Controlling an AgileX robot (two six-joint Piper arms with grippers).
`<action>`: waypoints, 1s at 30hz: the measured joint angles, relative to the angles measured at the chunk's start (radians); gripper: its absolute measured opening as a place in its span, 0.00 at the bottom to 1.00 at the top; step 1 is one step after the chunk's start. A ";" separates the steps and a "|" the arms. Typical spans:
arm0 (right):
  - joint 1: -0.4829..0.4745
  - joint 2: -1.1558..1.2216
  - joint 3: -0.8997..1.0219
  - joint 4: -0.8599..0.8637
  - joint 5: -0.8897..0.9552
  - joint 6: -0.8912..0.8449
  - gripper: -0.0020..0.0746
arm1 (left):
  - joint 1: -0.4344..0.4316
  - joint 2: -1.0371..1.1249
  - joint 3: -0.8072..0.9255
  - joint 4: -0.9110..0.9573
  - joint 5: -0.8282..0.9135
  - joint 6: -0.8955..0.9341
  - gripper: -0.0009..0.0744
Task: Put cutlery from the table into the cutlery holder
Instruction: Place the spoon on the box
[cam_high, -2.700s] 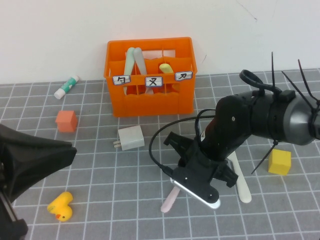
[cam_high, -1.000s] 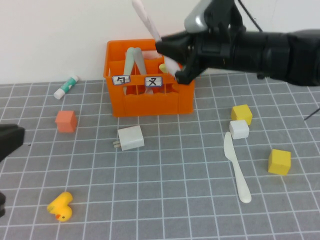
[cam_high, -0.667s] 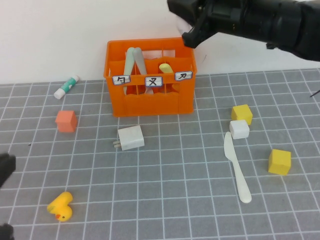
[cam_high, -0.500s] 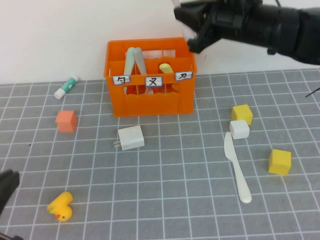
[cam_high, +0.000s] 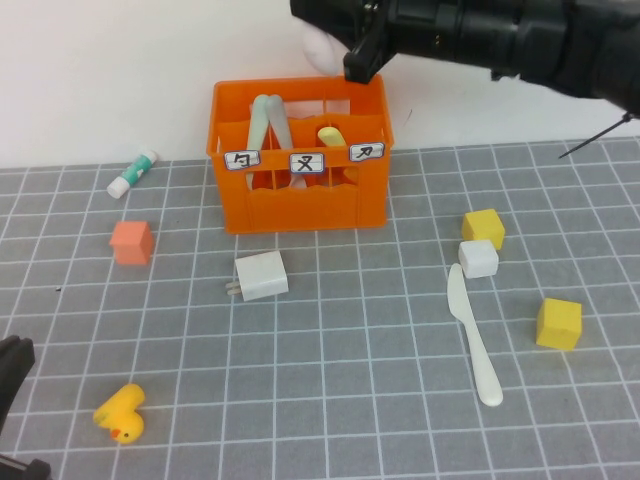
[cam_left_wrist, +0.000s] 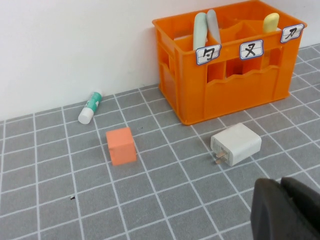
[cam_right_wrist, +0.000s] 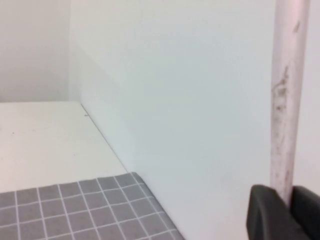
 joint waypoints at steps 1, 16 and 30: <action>0.006 0.011 -0.007 0.000 -0.002 0.005 0.10 | 0.000 0.000 0.000 0.000 0.000 0.000 0.01; 0.130 0.195 -0.167 -0.005 -0.088 -0.056 0.10 | 0.000 0.000 0.000 0.000 0.000 -0.004 0.01; 0.156 0.336 -0.269 -0.001 -0.193 -0.043 0.10 | 0.000 0.000 0.002 0.000 0.006 0.008 0.01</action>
